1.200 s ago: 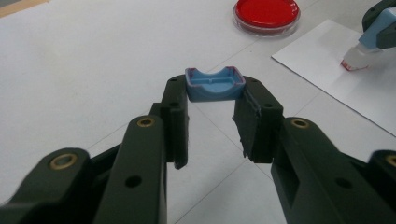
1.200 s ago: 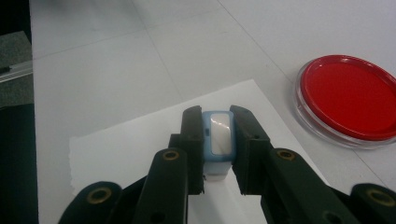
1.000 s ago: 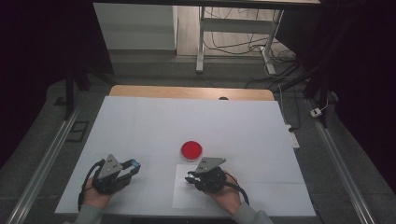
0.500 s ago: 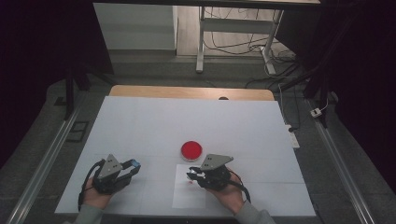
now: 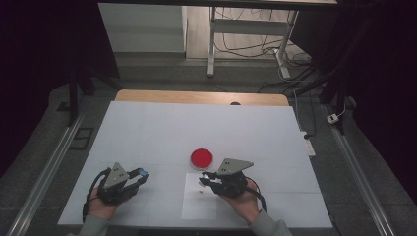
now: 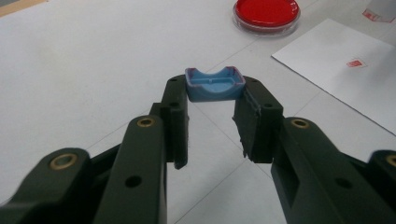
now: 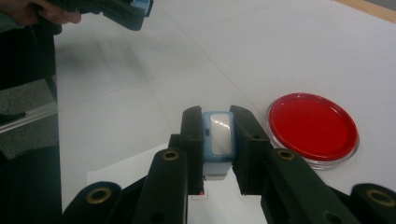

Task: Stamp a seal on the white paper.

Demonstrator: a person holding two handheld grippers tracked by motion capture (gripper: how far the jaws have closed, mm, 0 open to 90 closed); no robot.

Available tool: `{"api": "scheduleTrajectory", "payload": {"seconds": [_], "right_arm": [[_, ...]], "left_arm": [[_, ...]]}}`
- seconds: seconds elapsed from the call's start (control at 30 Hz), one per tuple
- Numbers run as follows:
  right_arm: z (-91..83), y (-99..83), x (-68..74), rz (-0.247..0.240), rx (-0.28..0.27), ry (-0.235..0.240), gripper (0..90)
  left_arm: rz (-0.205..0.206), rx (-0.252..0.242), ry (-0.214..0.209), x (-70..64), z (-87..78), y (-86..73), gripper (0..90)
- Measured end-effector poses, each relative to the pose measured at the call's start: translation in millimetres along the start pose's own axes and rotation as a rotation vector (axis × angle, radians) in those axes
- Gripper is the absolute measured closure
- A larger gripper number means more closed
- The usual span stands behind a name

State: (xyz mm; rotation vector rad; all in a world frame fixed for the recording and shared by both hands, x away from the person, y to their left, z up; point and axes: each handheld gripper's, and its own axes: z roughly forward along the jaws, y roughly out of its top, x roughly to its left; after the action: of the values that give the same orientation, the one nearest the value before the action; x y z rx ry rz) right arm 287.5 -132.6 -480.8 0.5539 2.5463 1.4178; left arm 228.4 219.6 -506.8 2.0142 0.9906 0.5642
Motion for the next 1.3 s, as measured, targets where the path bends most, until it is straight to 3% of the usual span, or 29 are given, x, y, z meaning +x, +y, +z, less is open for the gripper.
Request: {"api": "scheduleTrajectory", "payload": {"seconds": [0.63, 1.13, 1.3], "right_arm": [[-15.4, 3.7, -8.6, 0.081, -0.11, -0.011, 75.3], [-19.8, 4.5, -10.5, 0.088, -0.135, -0.025, 75.3], [-20.9, 5.2, -10.5, 0.106, -0.148, -0.01, 75.3]], "left_arm": [[0.003, 0.003, -0.004, -0.8, 1.3, -0.2, 66.0], [0.004, 0.005, -0.007, -1.5, 2.4, -0.4, 66.0], [0.006, 0.005, -0.005, -2.2, 2.6, -0.3, 66.0]]}}
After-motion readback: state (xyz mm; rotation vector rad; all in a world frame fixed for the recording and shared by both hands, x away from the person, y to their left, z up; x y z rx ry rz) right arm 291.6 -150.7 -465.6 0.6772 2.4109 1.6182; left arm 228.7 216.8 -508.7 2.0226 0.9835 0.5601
